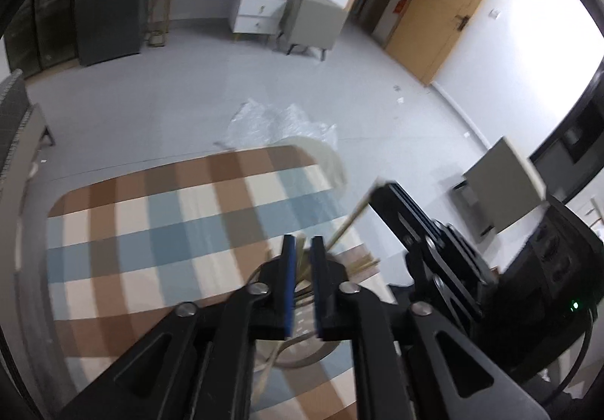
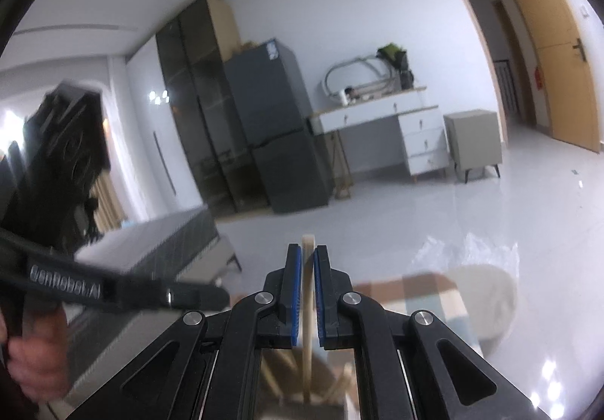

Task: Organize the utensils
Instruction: 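Open both grippers to drop the chopsticks into the holder, then lower both grippers toward the remaining chopsticks beside the holder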

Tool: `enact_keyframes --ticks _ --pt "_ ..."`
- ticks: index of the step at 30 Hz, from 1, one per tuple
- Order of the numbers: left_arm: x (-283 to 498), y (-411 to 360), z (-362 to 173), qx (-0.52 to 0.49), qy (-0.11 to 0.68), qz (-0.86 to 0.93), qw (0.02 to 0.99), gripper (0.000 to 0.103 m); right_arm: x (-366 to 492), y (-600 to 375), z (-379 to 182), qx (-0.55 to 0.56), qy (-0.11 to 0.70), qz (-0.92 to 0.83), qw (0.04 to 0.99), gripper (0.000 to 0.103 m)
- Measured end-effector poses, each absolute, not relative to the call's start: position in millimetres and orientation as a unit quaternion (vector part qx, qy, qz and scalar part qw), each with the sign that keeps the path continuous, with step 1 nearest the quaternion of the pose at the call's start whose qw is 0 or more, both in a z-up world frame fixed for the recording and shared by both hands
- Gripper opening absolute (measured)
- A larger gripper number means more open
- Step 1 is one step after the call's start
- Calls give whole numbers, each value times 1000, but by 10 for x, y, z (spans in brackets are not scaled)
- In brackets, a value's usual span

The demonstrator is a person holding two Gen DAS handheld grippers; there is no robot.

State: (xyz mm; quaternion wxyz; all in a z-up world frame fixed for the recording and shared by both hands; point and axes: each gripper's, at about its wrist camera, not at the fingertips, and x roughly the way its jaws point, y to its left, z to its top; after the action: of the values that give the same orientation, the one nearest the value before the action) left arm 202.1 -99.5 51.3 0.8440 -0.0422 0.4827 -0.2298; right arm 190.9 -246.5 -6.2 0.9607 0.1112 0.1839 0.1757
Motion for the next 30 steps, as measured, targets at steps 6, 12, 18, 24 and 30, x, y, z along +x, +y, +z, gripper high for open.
enact_keyframes --ticks 6,12,18,24,30 --pt "1690 -733 851 -73 444 -206 869 58 1644 -2517 -74 106 232 179 950 17" --pt "1245 -478 1195 -86 407 -142 898 70 1201 -2642 143 114 212 166 956 44" --pt "713 -228 1366 -109 365 -95 920 83 863 -2566 306 105 198 176 959 56" --pt "361 -50 1378 -114 331 -44 936 88 563 -2421 412 107 181 193 958 71" --pt "25 82 1420 -136 326 -33 935 90 344 -2251 431 99 168 208 958 78"
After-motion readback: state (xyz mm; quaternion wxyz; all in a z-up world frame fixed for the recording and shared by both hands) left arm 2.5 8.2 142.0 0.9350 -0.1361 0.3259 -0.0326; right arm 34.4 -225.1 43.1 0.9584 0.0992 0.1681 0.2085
